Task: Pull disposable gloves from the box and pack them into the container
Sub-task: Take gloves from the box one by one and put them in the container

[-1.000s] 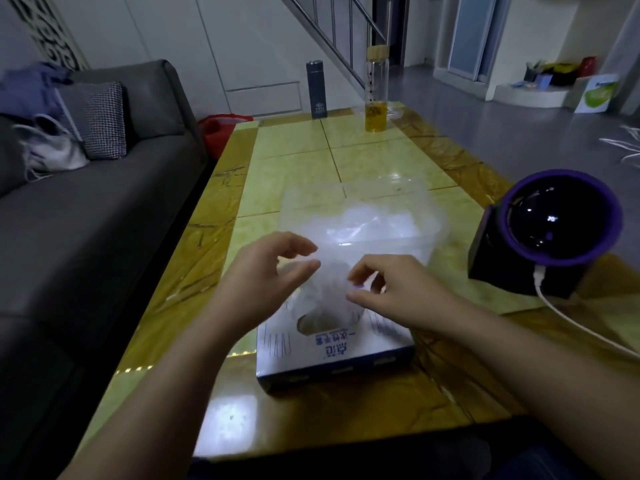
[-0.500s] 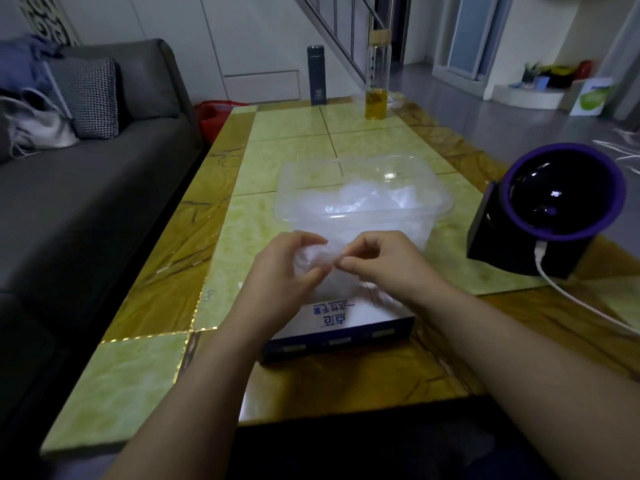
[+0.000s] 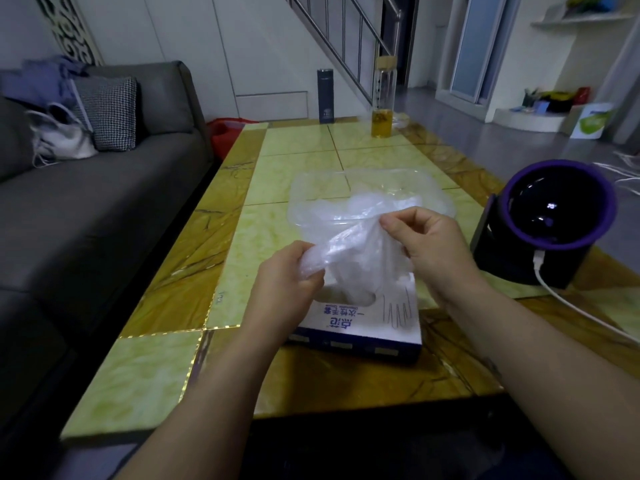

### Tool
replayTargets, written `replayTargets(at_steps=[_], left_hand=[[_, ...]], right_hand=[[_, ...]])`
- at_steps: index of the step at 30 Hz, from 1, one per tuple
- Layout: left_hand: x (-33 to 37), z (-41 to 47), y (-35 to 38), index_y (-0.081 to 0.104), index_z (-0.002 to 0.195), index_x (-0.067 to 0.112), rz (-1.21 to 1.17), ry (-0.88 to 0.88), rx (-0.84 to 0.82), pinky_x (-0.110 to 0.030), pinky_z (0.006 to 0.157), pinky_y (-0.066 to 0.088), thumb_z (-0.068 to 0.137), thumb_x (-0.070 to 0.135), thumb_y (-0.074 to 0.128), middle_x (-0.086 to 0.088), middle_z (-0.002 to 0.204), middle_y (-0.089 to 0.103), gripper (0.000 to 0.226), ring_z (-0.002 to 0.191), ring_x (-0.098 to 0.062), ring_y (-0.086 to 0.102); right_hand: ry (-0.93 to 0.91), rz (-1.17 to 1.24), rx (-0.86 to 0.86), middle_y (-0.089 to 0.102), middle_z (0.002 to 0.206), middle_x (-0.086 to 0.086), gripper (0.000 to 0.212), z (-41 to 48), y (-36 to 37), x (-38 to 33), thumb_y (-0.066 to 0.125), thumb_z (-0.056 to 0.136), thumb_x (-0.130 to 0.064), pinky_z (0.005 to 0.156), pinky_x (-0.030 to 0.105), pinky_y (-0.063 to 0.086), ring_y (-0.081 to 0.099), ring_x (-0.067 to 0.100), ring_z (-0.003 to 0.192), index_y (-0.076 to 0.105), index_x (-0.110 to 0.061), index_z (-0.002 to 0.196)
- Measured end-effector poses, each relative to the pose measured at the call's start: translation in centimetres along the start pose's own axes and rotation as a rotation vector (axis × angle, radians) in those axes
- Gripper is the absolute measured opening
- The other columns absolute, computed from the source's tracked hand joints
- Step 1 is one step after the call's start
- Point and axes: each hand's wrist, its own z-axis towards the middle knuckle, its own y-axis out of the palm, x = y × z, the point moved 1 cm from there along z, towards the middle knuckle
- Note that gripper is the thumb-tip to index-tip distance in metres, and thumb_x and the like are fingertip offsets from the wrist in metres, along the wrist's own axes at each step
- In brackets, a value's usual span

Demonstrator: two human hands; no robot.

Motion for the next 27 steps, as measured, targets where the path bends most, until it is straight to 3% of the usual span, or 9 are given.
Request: replayTargets(at_steps=[4,8,11,13,16,18,20,23,27], left_hand=[[0.4,0.0,0.3,0.057,0.089,0.025,0.004,0.006,-0.008,-0.016,0.051,0.036,0.086,0.009,0.057,0.009,0.079,0.059,0.016,0.067,-0.003,0.054],[0.7,-0.3,0.2,0.041,0.125,0.042,-0.239,0.008,-0.015,-0.022,0.080,0.046,0.074,0.024,0.062,0.016,0.119,0.049,0.058,0.107,-0.006,0.052],[1.5,-0.5,0.1,0.030,0.127,0.052,-0.129,0.153,0.118,-0.025,0.094,0.038,0.075,0.041,0.067,0.026,0.121,0.038,0.065,0.119,-0.001,0.039],[1.7,-0.1,0.4,0.033,0.131,0.047,-0.032,0.186,0.155,-0.033,0.101,0.038,0.077,0.042,0.071,0.024,0.119,0.040,0.066,0.118,-0.003,0.041],[1.9,0.5,1.0,0.055,0.123,0.034,0.026,0.201,0.150,-0.045,0.101,0.040,0.082,0.032,0.070,0.024,0.099,0.050,0.044,0.100,0.003,0.049],[2.0,0.8,1.2,0.066,0.104,0.025,0.041,0.206,0.162,-0.051,0.099,0.038,0.085,0.025,0.067,0.022,0.087,0.053,0.019,0.083,0.014,0.046],[2.2,1.1,1.3,0.067,0.090,0.025,0.098,0.226,0.166,-0.053,0.102,0.033,0.087,0.024,0.065,0.019,0.083,0.054,0.004,0.076,0.011,0.046],[2.2,1.5,1.4,0.064,0.085,0.030,0.192,0.260,0.132,-0.050,0.108,0.024,0.088,0.023,0.062,0.019,0.084,0.054,0.008,0.078,-0.002,0.047],[1.9,1.4,1.0,0.066,0.092,0.031,0.231,0.242,0.138,-0.044,0.114,0.018,0.089,0.019,0.062,0.018,0.091,0.061,0.013,0.089,-0.007,0.056]], right_hand=[[-0.051,-0.057,0.106,0.067,0.082,0.001,0.012,0.0,-0.3,-0.5,0.065,0.088,-0.027,0.077,0.034,0.052,0.060,0.014,0.077,0.066,-0.017,0.081],[-0.021,-0.090,0.077,0.069,0.090,0.018,0.022,0.0,-0.4,-0.1,0.062,0.090,-0.031,0.082,0.043,0.053,0.063,0.030,0.080,0.068,-0.011,0.083],[0.040,-0.109,-0.031,0.066,0.086,0.026,0.030,0.0,-0.1,0.1,0.059,0.091,-0.037,0.081,0.044,0.052,0.060,0.026,0.074,0.070,-0.011,0.081],[0.077,-0.130,-0.120,0.070,0.088,0.017,0.033,-0.3,0.3,0.1,0.057,0.091,-0.041,0.086,0.044,0.051,0.065,0.028,0.081,0.072,-0.013,0.081],[0.108,-0.148,-0.198,0.071,0.088,0.021,0.036,-0.6,0.3,-0.1,0.054,0.093,-0.039,0.087,0.048,0.052,0.066,0.041,0.087,0.073,-0.011,0.080],[0.091,-0.149,-0.199,0.071,0.087,0.022,0.036,-0.6,0.0,-0.2,0.054,0.092,-0.040,0.085,0.048,0.052,0.067,0.037,0.081,0.073,-0.012,0.080],[0.071,-0.123,-0.197,0.072,0.090,0.013,0.033,-0.6,-0.7,-0.5,0.060,0.084,-0.047,0.083,0.042,0.052,0.066,0.023,0.081,0.073,-0.016,0.083],[0.023,-0.231,-0.319,0.071,0.079,-0.005,0.015,-0.8,-1.6,-0.9,0.072,0.075,-0.035,0.070,0.016,0.052,0.064,0.004,0.074,0.071,-0.020,0.080],[0.039,-0.308,-0.268,0.066,0.073,-0.005,0.008,-0.5,-2.3,-0.5,0.070,0.084,-0.021,0.060,0.011,0.047,0.058,-0.001,0.064,0.070,-0.016,0.077]])
